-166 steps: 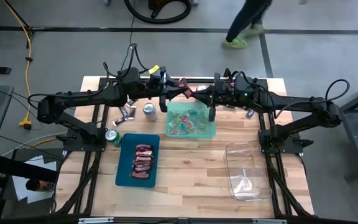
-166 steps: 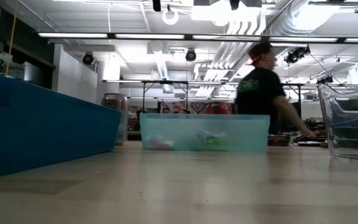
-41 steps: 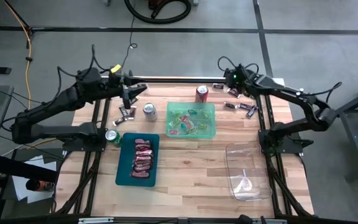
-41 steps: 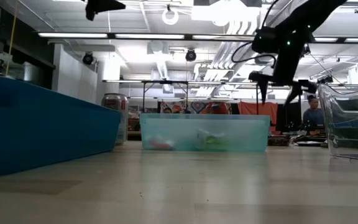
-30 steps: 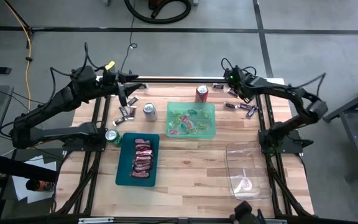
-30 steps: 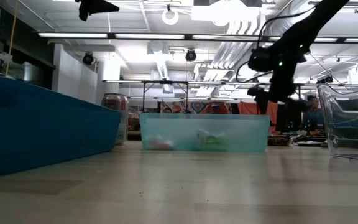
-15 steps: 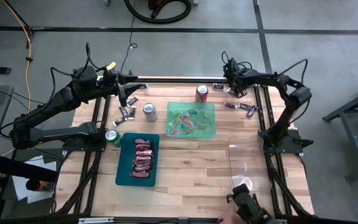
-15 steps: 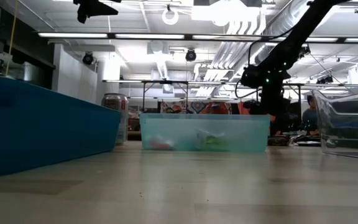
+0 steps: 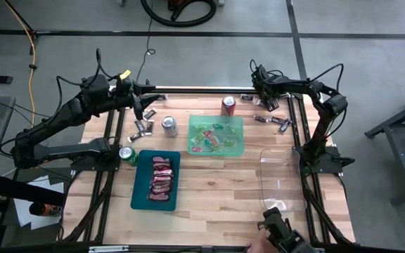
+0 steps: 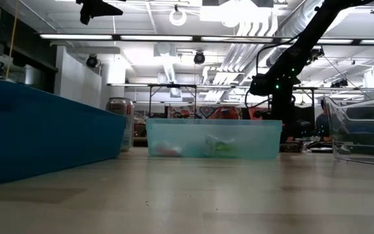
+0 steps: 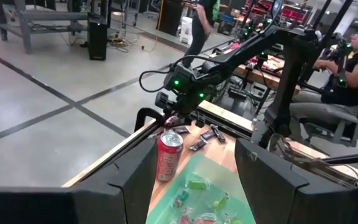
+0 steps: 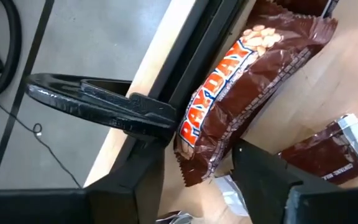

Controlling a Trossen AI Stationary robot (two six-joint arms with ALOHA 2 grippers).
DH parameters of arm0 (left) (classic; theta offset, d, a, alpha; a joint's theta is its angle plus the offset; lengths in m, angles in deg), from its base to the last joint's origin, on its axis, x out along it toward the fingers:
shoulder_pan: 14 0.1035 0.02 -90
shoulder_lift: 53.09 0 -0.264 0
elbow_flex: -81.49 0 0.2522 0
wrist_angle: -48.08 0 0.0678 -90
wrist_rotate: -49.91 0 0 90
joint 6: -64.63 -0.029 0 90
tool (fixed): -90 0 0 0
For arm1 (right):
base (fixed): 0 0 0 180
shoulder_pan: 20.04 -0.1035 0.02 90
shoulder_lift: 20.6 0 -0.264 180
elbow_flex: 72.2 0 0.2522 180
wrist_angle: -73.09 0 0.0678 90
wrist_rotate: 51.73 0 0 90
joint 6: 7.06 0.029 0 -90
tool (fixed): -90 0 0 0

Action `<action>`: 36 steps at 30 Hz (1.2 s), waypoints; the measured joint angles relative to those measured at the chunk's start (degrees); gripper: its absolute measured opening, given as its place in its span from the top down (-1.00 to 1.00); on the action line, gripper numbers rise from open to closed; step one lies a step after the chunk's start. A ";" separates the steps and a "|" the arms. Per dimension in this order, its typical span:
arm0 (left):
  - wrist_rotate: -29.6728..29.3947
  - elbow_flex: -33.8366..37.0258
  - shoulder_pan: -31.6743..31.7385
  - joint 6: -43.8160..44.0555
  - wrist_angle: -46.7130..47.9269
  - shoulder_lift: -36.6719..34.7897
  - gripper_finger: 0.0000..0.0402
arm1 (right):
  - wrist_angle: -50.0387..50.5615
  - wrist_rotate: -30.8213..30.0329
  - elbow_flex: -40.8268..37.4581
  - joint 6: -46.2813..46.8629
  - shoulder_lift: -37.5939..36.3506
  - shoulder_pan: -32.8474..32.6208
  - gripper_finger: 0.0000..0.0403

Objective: Organize candy in baskets
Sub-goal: Put the brown red chocolate into the blue bin

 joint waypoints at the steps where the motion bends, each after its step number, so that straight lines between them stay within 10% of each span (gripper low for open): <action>1: -0.06 0.00 0.00 -0.01 -0.02 -0.01 -0.01 | 0.02 -0.32 0.00 -0.23 0.00 -0.01 0.13; 11: -1.31 -0.02 0.02 0.08 -1.18 -0.32 -0.01 | 2.21 -2.37 -0.21 -7.48 0.07 -0.21 0.91; 26: -4.44 -0.07 0.00 1.78 -6.54 -2.37 -0.01 | -1.03 -4.89 -0.22 -41.87 -19.28 -7.61 0.99; 36: 8.19 -0.07 -2.49 9.09 -17.43 9.06 -0.01 | -19.46 28.11 -0.15 -74.93 -37.52 -27.90 1.00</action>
